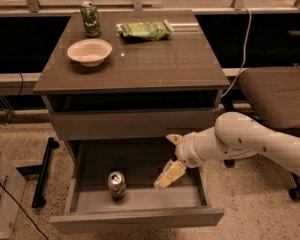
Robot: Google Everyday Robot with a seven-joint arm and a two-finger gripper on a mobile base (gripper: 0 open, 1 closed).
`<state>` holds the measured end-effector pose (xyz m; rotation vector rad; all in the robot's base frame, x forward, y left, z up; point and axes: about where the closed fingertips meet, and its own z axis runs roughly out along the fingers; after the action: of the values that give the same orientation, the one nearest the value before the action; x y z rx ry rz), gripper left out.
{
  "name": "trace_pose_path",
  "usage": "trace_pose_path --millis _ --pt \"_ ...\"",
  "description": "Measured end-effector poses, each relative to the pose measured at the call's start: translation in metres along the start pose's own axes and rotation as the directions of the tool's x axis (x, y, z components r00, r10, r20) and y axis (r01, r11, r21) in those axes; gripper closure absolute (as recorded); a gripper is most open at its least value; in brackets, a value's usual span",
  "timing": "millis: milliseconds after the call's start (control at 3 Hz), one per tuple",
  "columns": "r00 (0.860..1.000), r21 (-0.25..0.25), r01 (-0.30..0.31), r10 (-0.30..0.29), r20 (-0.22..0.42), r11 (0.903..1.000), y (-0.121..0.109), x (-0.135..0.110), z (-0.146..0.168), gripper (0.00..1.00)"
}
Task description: Pick 7up can from middle drawer and place on counter
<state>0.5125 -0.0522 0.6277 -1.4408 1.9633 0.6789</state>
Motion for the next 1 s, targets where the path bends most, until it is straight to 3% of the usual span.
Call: trace_pose_path --millis 667,1000 --pt "0.994 -0.002 0.042 -0.041 0.099 0.9991 -0.007 -0.018 0.070 0.00" --pt "0.992 -0.041 0.027 -0.022 0.125 0.9988 -0.007 -0.011 0.114 0.00"
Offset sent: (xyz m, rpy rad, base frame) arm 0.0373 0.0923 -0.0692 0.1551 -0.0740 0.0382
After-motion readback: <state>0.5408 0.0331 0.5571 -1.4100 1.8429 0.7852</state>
